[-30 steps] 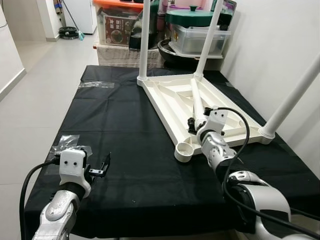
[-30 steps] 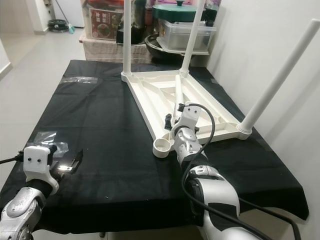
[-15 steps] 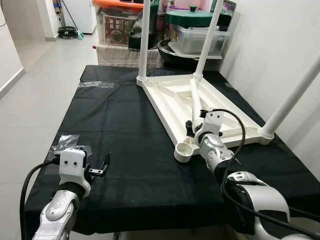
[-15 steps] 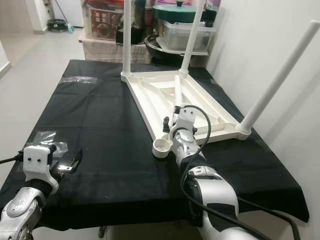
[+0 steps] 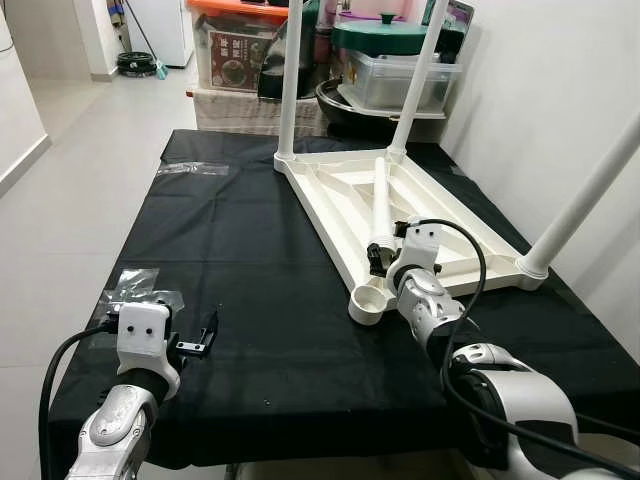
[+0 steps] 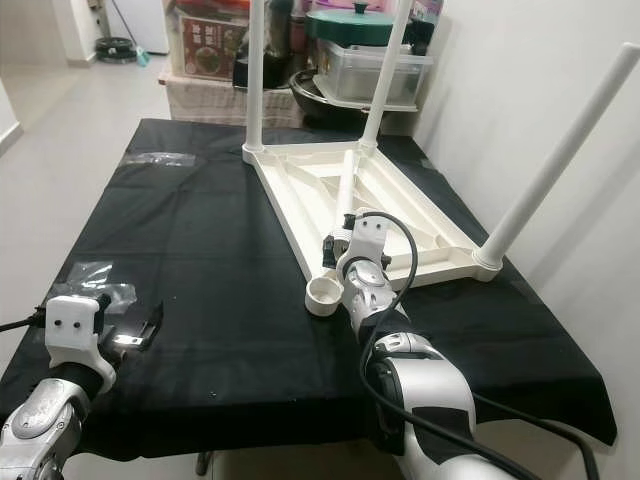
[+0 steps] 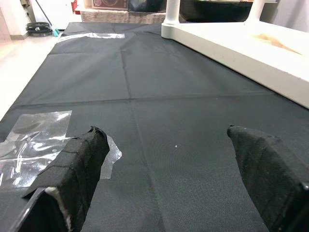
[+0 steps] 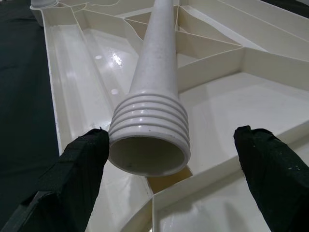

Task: Building children table

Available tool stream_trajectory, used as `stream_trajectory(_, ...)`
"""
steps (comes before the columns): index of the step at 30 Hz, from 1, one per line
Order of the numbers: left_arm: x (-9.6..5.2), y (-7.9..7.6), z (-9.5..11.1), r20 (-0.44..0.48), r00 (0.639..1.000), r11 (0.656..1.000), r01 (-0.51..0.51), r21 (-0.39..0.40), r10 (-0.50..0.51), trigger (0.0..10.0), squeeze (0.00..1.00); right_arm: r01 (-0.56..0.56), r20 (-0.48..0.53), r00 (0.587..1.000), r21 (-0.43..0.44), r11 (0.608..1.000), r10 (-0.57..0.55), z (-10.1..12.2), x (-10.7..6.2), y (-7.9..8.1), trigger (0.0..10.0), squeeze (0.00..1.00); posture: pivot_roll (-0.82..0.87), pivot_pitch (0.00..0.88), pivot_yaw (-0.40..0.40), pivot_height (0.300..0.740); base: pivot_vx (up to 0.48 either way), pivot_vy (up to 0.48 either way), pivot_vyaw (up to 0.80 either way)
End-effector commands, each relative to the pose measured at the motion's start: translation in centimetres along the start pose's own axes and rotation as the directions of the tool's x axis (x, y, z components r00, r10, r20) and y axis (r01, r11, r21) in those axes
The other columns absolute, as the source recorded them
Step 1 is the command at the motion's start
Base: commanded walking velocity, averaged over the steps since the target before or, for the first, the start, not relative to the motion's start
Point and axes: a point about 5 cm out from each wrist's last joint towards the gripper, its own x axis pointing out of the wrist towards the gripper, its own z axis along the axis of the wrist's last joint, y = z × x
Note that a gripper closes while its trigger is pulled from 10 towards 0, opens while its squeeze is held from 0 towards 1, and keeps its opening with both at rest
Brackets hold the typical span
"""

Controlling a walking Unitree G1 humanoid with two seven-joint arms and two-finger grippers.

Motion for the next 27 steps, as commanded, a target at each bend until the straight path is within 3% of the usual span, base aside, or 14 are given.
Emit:
stream_trajectory(1, -0.1, -0.2, 0.2, 0.007, 1.000, 1.000, 0.004, 0.003, -0.004, 10.0, 0.00, 0.005, -0.020, 1.000, -0.002, 1.000, -0.005, -0.6, 0.0, 0.0, 10.0, 0.00, 0.12, 0.000, -0.154, 0.740, 0.000, 0.000, 0.00)
stream_trajectory(27, -0.3, -0.3, 0.2, 0.003, 1.000, 1.000, -0.001, 0.004, 0.001, 10.0, 0.00, -0.060, -0.043, 0.997, 0.028, 0.998, 0.061, -0.9, -0.2, 2.2, 10.0, 0.00, 0.13, 0.000, -0.166, 0.740, 0.000, 0.000, 0.00)
